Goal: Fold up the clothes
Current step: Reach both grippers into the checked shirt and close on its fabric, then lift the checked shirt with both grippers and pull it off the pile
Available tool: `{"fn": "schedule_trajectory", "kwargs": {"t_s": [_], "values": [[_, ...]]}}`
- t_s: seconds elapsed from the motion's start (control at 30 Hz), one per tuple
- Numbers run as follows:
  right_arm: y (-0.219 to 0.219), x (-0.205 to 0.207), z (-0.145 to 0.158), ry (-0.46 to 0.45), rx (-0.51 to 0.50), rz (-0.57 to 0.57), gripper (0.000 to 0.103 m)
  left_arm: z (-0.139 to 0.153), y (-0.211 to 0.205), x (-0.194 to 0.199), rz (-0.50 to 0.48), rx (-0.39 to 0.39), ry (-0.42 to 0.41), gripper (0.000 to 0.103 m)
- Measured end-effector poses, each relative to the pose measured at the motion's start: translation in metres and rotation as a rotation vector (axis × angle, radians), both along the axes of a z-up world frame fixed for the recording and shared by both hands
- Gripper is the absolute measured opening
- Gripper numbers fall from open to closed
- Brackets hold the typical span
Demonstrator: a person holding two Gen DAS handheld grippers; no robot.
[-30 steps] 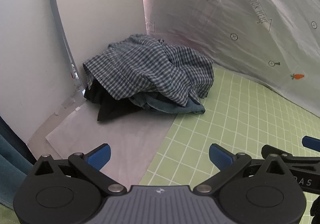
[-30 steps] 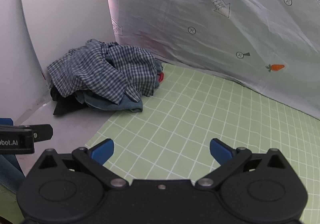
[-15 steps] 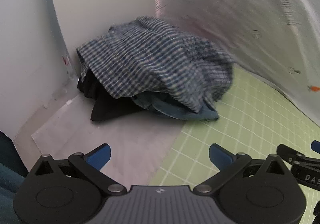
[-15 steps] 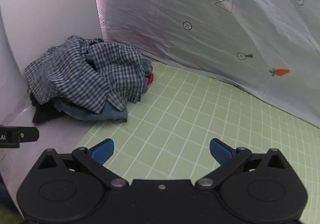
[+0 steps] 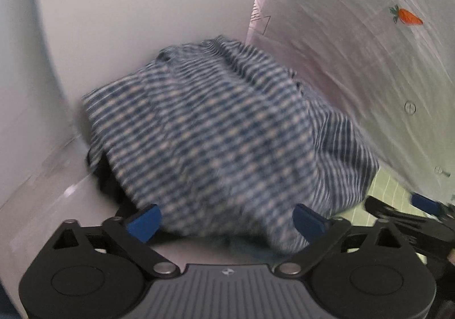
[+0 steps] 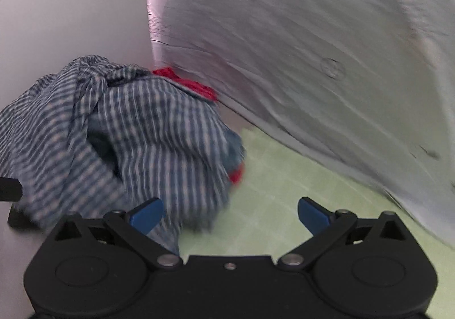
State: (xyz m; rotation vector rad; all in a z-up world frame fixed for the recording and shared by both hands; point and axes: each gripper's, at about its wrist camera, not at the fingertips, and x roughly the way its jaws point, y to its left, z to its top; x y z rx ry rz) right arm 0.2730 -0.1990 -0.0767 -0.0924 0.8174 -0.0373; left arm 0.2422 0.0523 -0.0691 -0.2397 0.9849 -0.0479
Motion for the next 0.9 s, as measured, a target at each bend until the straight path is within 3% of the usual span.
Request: {"fn": "schedule_trajectory", "kwargs": {"t_s": [0.07, 0.1, 0.17, 0.2, 0.27, 0.37, 0.47, 0.57, 0.8, 0.9], "values": [[0.004, 0.022, -0.007, 0.012, 0.007, 0.029, 0.087, -0.003, -0.004, 0.013, -0.007, -0.017, 0.001, 0.085], [0.005, 0.032, -0.010, 0.024, 0.013, 0.040, 0.083, -0.004, -0.006, 0.017, -0.013, -0.023, 0.003, 0.084], [0.007, 0.042, -0.015, 0.038, 0.048, 0.057, 0.066, -0.006, -0.010, 0.026, -0.022, -0.028, 0.007, 0.082], [0.006, 0.044, -0.017, 0.039, 0.069, 0.067, 0.059, -0.006, -0.014, 0.028, -0.025, -0.011, 0.004, 0.074], [0.008, 0.038, -0.016, 0.018, 0.071, 0.082, 0.024, -0.005, -0.020, 0.027, -0.035, 0.031, -0.007, 0.057], [0.010, 0.027, -0.013, -0.021, 0.068, 0.095, 0.008, 0.000, -0.023, 0.018, -0.034, 0.075, -0.032, 0.036], [0.009, 0.009, -0.004, -0.074, 0.055, 0.089, 0.006, 0.011, -0.025, 0.009, -0.020, 0.106, -0.063, 0.013], [0.006, -0.012, 0.010, -0.144, 0.035, 0.048, 0.005, 0.024, -0.026, -0.005, -0.012, 0.119, -0.099, 0.005], [-0.012, -0.074, 0.055, -0.308, -0.026, -0.041, 0.005, 0.070, -0.041, -0.060, -0.062, 0.127, -0.228, 0.003], [-0.033, -0.115, 0.068, -0.356, -0.091, -0.145, 0.005, 0.084, -0.058, -0.093, -0.105, 0.117, -0.259, 0.003]]}}
